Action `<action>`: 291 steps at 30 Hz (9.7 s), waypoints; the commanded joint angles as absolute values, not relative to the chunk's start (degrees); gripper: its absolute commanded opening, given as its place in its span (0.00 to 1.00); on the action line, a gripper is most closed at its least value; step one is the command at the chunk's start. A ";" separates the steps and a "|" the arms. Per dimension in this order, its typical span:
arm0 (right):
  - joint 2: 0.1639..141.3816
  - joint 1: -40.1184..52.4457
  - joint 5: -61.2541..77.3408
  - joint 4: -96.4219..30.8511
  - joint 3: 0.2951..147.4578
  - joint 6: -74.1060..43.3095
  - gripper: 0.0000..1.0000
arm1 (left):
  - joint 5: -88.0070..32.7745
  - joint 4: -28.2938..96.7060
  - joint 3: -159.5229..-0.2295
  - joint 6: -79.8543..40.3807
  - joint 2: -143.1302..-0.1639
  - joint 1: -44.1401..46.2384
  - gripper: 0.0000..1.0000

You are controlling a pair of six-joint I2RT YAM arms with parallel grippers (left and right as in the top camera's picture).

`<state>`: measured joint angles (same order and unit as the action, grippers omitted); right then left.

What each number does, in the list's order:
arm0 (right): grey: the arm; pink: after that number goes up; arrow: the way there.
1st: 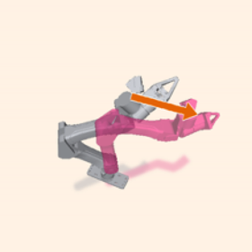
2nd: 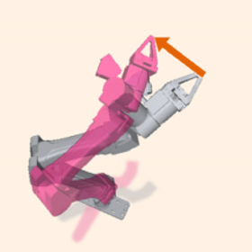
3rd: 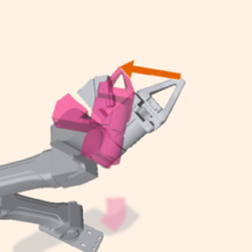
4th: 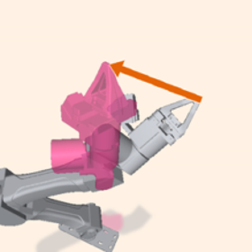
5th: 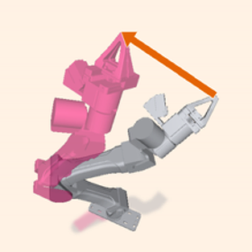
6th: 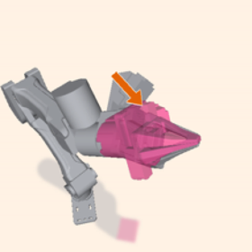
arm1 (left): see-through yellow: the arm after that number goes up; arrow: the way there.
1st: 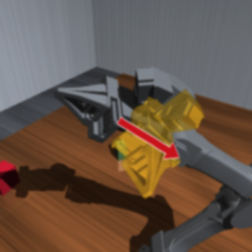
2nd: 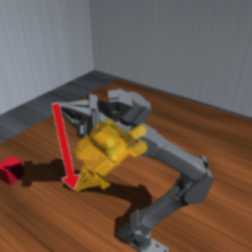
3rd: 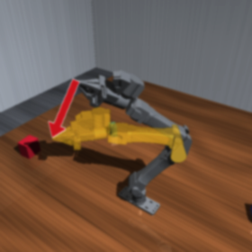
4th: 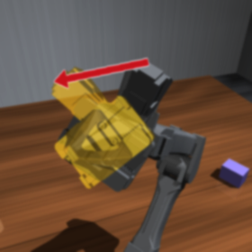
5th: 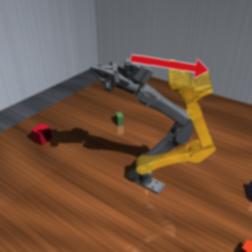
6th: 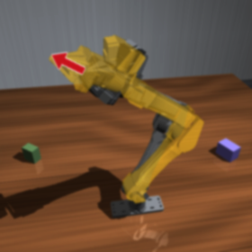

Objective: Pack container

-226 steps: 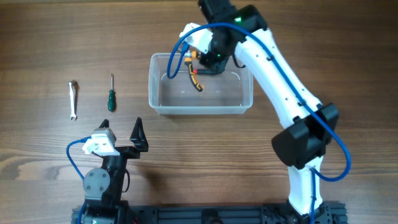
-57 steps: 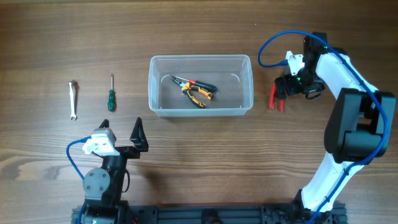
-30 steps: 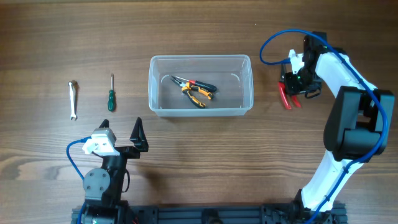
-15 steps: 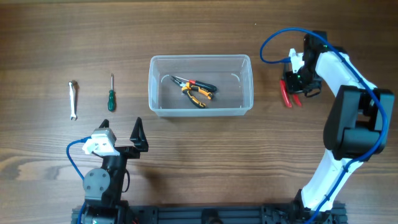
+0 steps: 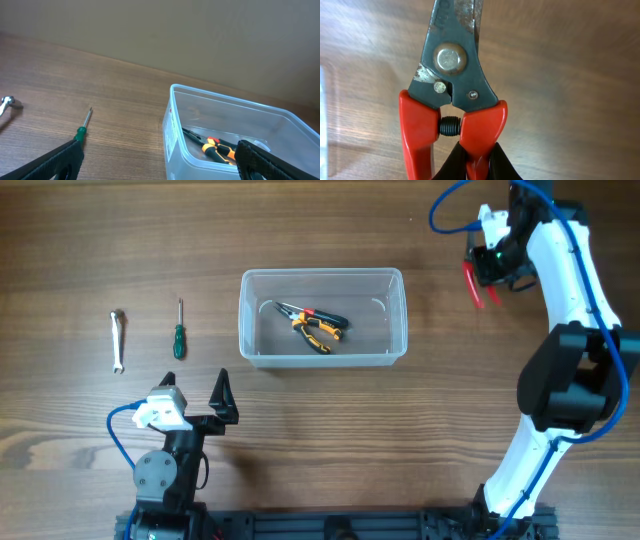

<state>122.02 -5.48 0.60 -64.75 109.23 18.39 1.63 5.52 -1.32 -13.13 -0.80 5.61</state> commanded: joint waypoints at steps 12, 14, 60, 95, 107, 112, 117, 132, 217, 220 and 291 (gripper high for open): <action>113.36 17.43 0.82 -70.11 124.60 34.52 0.04 | 0.95 5.37 -1.04 -12.60 -0.43 5.30 1.00; 113.38 20.95 0.86 -70.19 124.51 34.50 0.04 | 0.95 5.37 -1.04 -12.60 -0.43 5.30 1.00; 124.31 30.70 12.97 -70.11 112.84 38.76 0.04 | 0.95 5.37 -1.04 -12.62 -0.43 5.30 1.00; 123.09 29.87 7.53 -61.80 115.96 25.08 0.89 | 0.95 5.37 -1.04 -12.60 -0.43 5.30 1.00; 107.59 19.88 -12.12 -66.96 129.58 11.09 1.00 | 0.95 5.37 -1.04 -12.60 -0.43 5.30 1.00; 99.66 11.46 -16.27 -73.63 129.58 3.44 1.00 | 0.95 5.37 -1.04 -12.60 -0.43 5.30 1.00; 94.74 2.85 -19.73 -80.29 129.58 -2.74 1.00 | 0.95 5.37 -1.04 -12.60 -0.43 5.30 1.00; 90.56 -9.41 -17.17 -83.09 118.06 -10.39 1.00 | 0.95 5.37 -1.04 -12.60 -0.43 5.30 1.00; 79.26 -28.36 2.00 -57.43 71.26 -3.01 1.00 | 3.53 45.58 -53.15 -5.89 -47.64 2.07 1.00; 79.29 -28.36 2.00 -57.43 71.26 -3.01 1.00 | 4.36 47.37 -56.64 -4.64 -54.04 1.19 1.00; 79.26 -28.36 2.00 -57.43 71.26 -3.01 1.00 | -9.78 48.82 -86.85 23.16 -105.95 -29.54 1.00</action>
